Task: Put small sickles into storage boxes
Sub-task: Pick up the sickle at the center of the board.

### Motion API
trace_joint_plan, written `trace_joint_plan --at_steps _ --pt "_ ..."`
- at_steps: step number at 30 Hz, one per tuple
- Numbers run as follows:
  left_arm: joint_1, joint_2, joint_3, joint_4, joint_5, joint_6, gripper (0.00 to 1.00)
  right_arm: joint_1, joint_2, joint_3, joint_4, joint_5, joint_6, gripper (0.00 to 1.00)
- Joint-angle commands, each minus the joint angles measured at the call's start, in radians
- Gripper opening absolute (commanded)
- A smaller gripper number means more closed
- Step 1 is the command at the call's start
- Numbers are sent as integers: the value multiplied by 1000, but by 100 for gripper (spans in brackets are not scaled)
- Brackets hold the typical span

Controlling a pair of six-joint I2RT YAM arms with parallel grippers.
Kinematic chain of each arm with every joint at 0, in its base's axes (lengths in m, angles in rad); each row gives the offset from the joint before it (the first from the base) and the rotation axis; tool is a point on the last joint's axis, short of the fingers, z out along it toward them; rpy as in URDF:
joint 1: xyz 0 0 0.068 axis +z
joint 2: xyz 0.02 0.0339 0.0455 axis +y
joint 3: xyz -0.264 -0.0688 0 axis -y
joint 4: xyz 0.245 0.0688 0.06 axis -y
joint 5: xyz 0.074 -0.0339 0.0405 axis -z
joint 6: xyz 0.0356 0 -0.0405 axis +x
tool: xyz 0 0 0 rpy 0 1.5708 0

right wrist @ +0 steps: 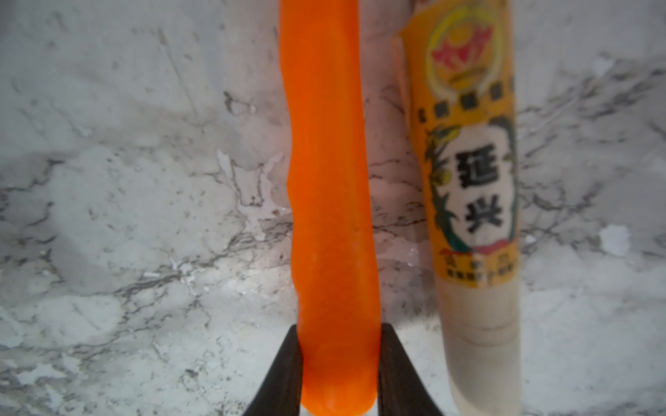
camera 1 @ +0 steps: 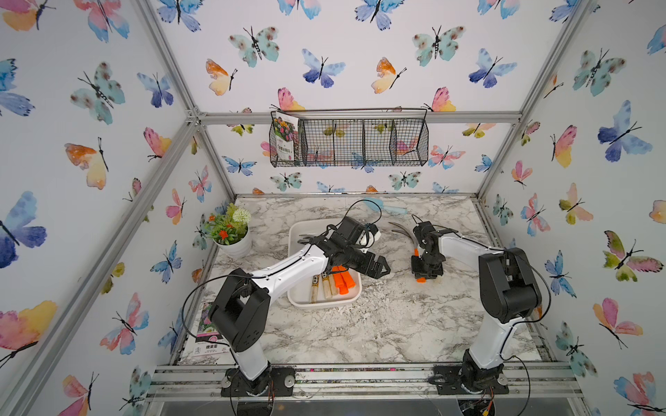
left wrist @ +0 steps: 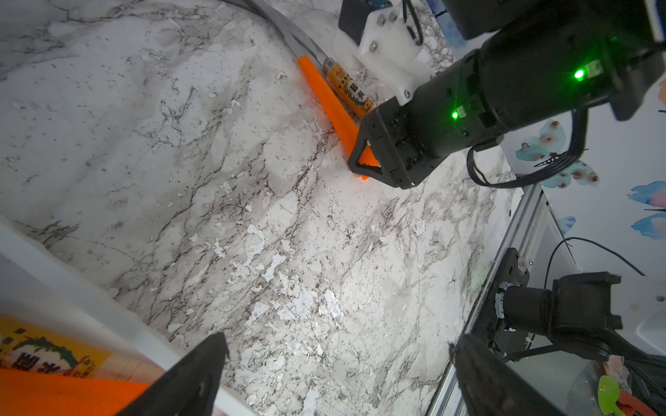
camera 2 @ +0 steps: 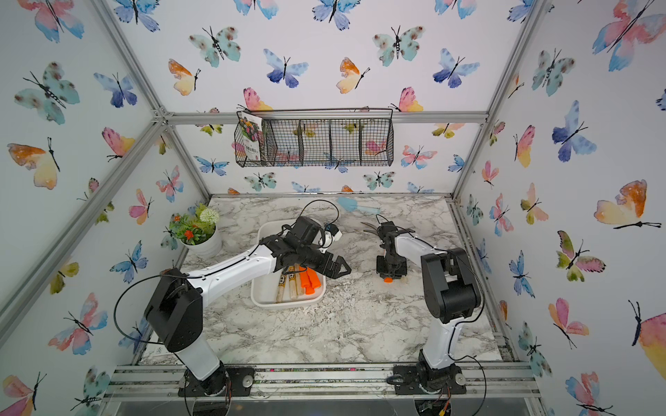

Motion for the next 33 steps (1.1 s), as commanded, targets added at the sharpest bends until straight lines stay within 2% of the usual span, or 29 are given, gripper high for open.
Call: trace_joint_plan --at_steps 1,18,33 --pt "6 -20 -5 -24 -3 18 98 -5 -33 36 -49 -18 4 16" --pt "17 -114 -41 -46 -46 13 98 3 -134 67 -106 -44 27 15" --pt "24 -312 -202 -52 -107 -23 98 139 -186 56 -113 -30 95 15"
